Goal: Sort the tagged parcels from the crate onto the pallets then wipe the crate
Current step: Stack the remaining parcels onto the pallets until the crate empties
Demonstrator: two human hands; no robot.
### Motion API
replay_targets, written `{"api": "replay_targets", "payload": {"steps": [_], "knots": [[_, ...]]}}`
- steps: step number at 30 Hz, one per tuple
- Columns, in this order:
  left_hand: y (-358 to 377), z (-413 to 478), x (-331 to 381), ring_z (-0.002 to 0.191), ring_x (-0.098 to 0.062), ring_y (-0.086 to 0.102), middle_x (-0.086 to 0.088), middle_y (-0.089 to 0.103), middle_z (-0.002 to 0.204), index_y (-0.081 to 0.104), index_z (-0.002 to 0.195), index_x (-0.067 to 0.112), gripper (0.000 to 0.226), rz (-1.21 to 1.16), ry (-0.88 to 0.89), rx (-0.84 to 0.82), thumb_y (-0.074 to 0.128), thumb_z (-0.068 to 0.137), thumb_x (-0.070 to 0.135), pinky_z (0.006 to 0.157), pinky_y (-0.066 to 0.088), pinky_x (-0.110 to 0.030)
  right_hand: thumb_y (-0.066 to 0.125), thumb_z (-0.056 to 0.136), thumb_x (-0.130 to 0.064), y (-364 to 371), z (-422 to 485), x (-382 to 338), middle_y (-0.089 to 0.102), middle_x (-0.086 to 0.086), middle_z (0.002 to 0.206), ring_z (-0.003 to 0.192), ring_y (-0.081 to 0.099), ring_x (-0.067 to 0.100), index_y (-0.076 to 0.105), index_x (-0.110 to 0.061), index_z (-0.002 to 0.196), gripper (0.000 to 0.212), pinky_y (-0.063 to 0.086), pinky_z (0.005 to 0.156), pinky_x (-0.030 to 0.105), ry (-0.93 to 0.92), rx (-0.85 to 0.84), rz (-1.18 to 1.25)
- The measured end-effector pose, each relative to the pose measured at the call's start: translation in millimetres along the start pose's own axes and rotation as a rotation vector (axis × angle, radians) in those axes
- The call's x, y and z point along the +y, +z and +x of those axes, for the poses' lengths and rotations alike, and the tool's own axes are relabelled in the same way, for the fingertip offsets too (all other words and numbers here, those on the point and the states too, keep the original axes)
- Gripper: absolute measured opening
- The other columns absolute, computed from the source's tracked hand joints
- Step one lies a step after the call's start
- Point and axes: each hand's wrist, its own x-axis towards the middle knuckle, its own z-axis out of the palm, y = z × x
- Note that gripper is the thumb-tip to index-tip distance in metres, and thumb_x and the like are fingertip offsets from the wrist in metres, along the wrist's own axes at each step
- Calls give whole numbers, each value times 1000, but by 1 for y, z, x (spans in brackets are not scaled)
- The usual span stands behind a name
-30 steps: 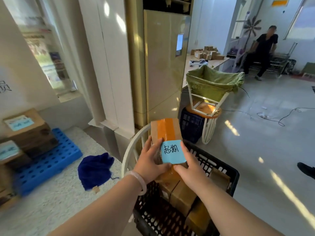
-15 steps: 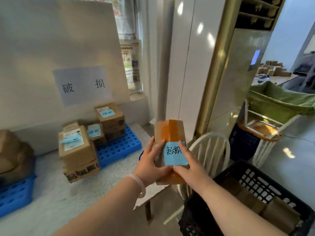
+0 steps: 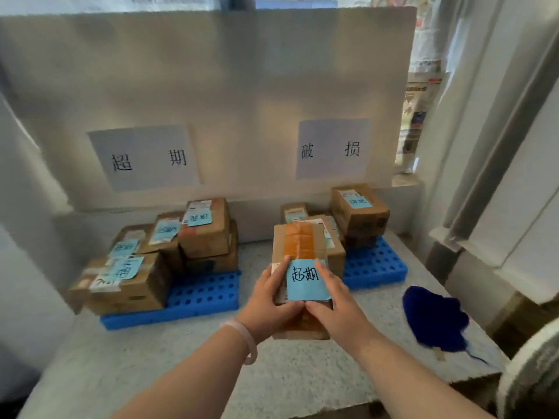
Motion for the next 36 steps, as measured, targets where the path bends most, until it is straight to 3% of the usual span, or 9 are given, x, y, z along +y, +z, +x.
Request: {"api": "replay_targets", "payload": {"steps": [6,11,15,20,23,26,29,33,36], "knots": [[-70,-23,-45,126,-9,36,13,27,139,14,141,56,80,-54,-82,164,71,88,35,89,43,-16,60,96,-28,79,37,-25,22,-12,148,129,31,10,13,-49,151,75,38,106,29,7,-172,3],[-112,-26,-69,125,-10,38,15,28,135,16,145,51,80,-70,-143,270,70,89,33,101,47,-29,55,98,-34,124,72,-36,17,-12,154,132,30,11,8,-53,150,72,40,105,31,-12,-303,-42],[-140,-15,-79,123,-6,35,18,27,133,19,143,50,77,-49,-163,365,70,89,31,91,41,-19,52,98,-42,149,107,-43,10,-15,157,140,24,14,9,-61,145,67,39,111,41,-56,-374,-56],[-176,-4,-93,130,-14,36,14,28,139,24,141,55,76,-82,-244,497,72,85,39,107,45,-42,49,97,-48,180,147,-60,9,-17,158,139,24,13,11,-64,143,61,38,111,40,-108,-447,-80],[-196,3,-100,135,-16,32,15,25,146,24,138,61,77,-105,-263,575,71,80,47,109,43,-47,47,98,-49,196,167,-74,6,-19,159,142,21,12,13,-65,142,58,34,113,37,-145,-476,-83],[-215,6,-111,139,-17,23,11,18,152,21,144,56,74,-70,-288,611,68,89,39,114,35,-40,45,100,-45,215,179,-87,4,-18,160,143,16,9,15,-60,144,55,28,112,30,-154,-491,-78],[-246,8,-123,138,-14,21,9,15,154,21,143,55,71,-7,-282,613,66,91,38,108,31,-28,44,101,-43,239,190,-102,3,-15,161,144,13,7,15,-54,147,56,23,112,26,-163,-493,-73],[-298,16,-139,136,-16,27,6,19,153,22,142,53,69,-6,-279,587,66,91,37,111,36,-33,44,101,-41,282,214,-124,4,-13,161,144,10,5,16,-50,149,56,19,114,25,-157,-462,-47],[-339,25,-155,137,-15,28,5,23,153,20,142,51,68,32,-257,553,64,92,38,108,33,-28,43,102,-42,316,233,-139,2,-14,161,146,8,7,14,-47,151,58,18,116,27,-148,-441,-59]]}}
